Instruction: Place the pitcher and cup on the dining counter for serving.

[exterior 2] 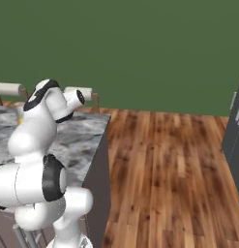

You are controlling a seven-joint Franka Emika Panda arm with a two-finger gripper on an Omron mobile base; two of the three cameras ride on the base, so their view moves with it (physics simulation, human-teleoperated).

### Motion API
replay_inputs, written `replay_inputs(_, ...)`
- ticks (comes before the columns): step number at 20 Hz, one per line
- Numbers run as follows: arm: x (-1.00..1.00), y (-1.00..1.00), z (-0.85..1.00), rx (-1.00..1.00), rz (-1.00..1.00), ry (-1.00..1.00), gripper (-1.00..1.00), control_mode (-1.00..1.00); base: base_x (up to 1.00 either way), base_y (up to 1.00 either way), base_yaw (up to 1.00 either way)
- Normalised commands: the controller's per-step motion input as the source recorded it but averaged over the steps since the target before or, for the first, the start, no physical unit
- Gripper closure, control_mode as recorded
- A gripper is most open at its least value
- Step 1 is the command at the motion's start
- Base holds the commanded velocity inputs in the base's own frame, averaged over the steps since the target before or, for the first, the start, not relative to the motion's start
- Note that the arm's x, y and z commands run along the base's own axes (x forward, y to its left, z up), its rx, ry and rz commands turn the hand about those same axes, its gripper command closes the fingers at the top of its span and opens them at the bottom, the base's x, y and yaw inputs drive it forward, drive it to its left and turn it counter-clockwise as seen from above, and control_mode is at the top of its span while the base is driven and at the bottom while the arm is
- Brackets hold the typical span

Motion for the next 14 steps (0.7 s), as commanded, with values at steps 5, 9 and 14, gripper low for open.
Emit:
replay_inputs(5, 0.21, 0.46, -0.61, 0.11, 0.03, -0.09, 1.0, -1.0, 0.0, 0.0, 0.0)
replay_inputs(9, 0.0, 0.25, -0.53, 0.0, 0.07, -0.06, 1.0, -1.0, 0.0, 0.0, 0.0)
replay_inputs(14, 0.0, 0.19, -0.53, 0.0, 0.11, 0.0, 1.0, -1.0, 0.0, 0.0, 0.0)
